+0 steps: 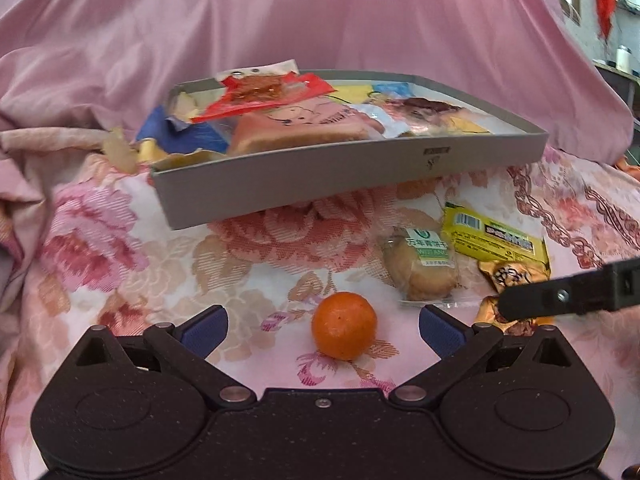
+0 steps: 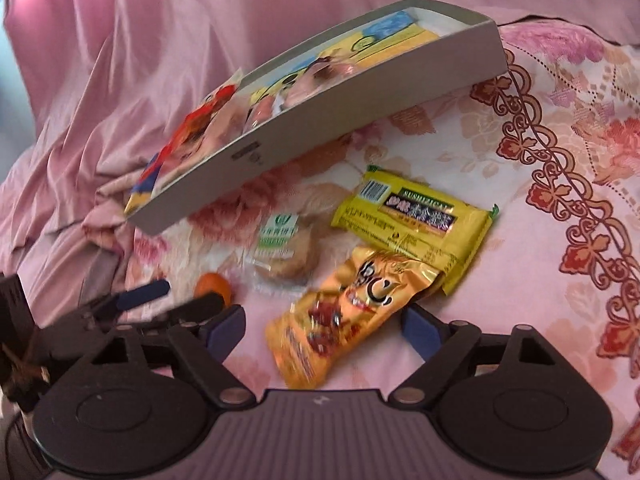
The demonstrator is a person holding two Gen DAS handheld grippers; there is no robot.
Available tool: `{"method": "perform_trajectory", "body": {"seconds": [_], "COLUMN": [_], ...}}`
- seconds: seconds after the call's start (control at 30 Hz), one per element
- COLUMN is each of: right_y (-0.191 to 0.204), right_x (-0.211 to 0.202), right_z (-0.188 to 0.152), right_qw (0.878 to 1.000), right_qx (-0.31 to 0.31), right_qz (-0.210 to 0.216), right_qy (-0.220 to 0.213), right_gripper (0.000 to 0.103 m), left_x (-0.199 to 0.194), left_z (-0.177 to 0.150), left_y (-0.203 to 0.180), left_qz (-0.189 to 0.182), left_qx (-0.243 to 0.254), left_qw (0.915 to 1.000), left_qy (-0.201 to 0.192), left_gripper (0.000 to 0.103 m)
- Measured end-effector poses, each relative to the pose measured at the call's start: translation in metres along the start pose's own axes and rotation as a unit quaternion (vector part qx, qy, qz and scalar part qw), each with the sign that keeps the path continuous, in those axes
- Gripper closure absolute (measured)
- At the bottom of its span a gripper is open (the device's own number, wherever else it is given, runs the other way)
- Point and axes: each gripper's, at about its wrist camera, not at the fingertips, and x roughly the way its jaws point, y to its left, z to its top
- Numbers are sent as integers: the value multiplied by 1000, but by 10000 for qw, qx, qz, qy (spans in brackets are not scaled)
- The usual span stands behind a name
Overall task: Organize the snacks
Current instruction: 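Grasp the orange with the left tool while the right tool grasps the golden snack bag, then lift the orange with the left tool while the right tool lifts the golden bag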
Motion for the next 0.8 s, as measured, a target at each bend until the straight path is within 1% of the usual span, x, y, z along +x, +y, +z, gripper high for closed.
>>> {"method": "perform_trajectory", "body": {"seconds": [0.07, 0.1, 0.13, 0.17, 0.2, 0.23, 0.3, 0.33, 0.37, 0.43, 0.5, 0.53, 0.6, 0.67, 0.73, 0.77, 0.8], "right_y": [0, -1, -1, -2, -3, -4, -7, -9, -10, -9, -7, -5, 1, 12, 20, 22, 21], "right_x": [4, 5, 6, 7, 6, 6, 5, 5, 5, 6, 8, 10, 13, 17, 18, 18, 16], "right_z": [1, 2, 2, 2, 2, 2, 1, 1, 2, 2, 3, 4, 4, 2, 0, -1, -1], "right_qw": [10000, 10000, 10000, 9999, 9998, 9998, 9996, 9995, 9994, 9995, 9997, 9999, 10000, 9989, 9961, 9950, 9954], "right_qx": [19, 31, 48, 75, 113, 150, 226, 259, 285, 288, 218, 158, -49, -417, -760, -851, -817], "right_qz": [12, 15, 8, 1, -12, -36, -55, -49, -37, -25, -17, -15, -71, -217, -447, -529, -506], "right_qy": [-46, -59, -81, -111, -136, -158, -173, -170, -166, -137, -85, -53, -12, 31, 39, 31, 20], "right_gripper": [20, 23, 28, 31, 38, 47, 54, 57, 57, 54, 48, 44, 41, 43, 60, 64, 69], "left_x": [3, 4, 5, 5, 6, 7, 9, 9, 9, 10, 10, 10, 9, 9, 6, 5, 4], "left_z": [1, 1, 1, 0, 0, 0, 0, -1, -1, -1, -1, -1, -1, 0, 0, -1, -1], "left_y": [0, 1, 2, 2, 3, 4, 5, 5, 5, 4, 4, 5, 5, 5, 6, 7, 8], "left_qz": [-80, -110, -133, -167, -207, -263, -302, -322, -323, -280, -298, -311, -311, -299, -276, -268, -264], "left_qx": [18, 9, -15, -41, -68, -103, -166, -187, -192, -187, -212, -247, -329, -409, -530, -599, -677], "left_qw": [10000, 9999, 9999, 9998, 9997, 9996, 9994, 9993, 9992, 9994, 9993, 9992, 9989, 9986, 9980, 9976, 9970], "left_qy": [15, 19, 29, 41, 54, 70, 82, 96, 108, 109, 100, 104, 118, 145, 194, 223, 262], "left_gripper": [7, 9, 13, 17, 19, 24, 33, 40, 47, 54, 59, 64, 65, 66, 66, 66, 66]}}
